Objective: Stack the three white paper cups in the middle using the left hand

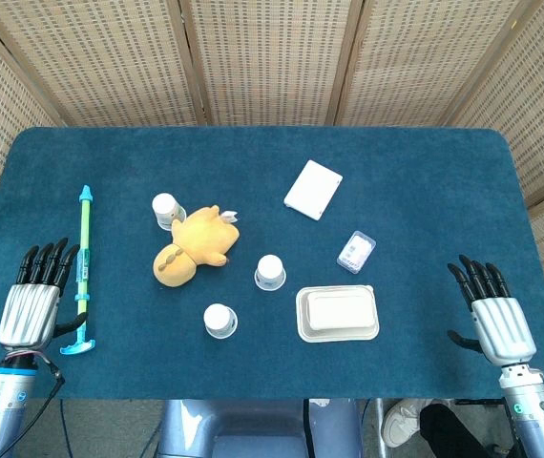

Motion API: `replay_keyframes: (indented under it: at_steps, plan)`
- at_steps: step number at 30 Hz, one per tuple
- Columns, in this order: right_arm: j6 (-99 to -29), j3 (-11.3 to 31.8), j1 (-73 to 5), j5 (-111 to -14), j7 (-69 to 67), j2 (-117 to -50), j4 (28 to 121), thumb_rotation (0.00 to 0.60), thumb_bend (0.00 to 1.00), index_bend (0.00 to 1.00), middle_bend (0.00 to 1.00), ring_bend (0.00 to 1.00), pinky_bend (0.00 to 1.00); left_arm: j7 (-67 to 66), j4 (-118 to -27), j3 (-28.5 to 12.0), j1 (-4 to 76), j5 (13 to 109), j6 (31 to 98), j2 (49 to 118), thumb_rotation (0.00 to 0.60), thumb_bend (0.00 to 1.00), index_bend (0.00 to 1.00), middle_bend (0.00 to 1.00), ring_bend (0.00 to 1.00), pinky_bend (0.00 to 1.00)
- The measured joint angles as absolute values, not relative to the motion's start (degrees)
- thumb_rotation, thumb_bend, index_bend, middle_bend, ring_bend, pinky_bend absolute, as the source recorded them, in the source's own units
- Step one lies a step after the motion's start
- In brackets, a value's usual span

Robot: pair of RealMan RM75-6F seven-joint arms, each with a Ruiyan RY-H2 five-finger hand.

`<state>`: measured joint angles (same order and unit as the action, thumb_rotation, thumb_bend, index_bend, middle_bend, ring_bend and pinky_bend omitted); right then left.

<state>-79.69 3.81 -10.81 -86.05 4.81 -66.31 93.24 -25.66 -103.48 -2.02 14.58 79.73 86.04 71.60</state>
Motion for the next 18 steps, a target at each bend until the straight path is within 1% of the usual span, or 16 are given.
replay_keyframes:
  at_steps: [18]
  plan:
    - [-79.78,3.57,-10.65,-86.40,4.81,-66.37,93.06,0.600,0.07,0.00,0.00,0.00,0.02,-25.59,-103.42,-3.36,14.48,78.82,83.77,71.89,0.600,0.16,0.00,0.00,0.00,0.00]
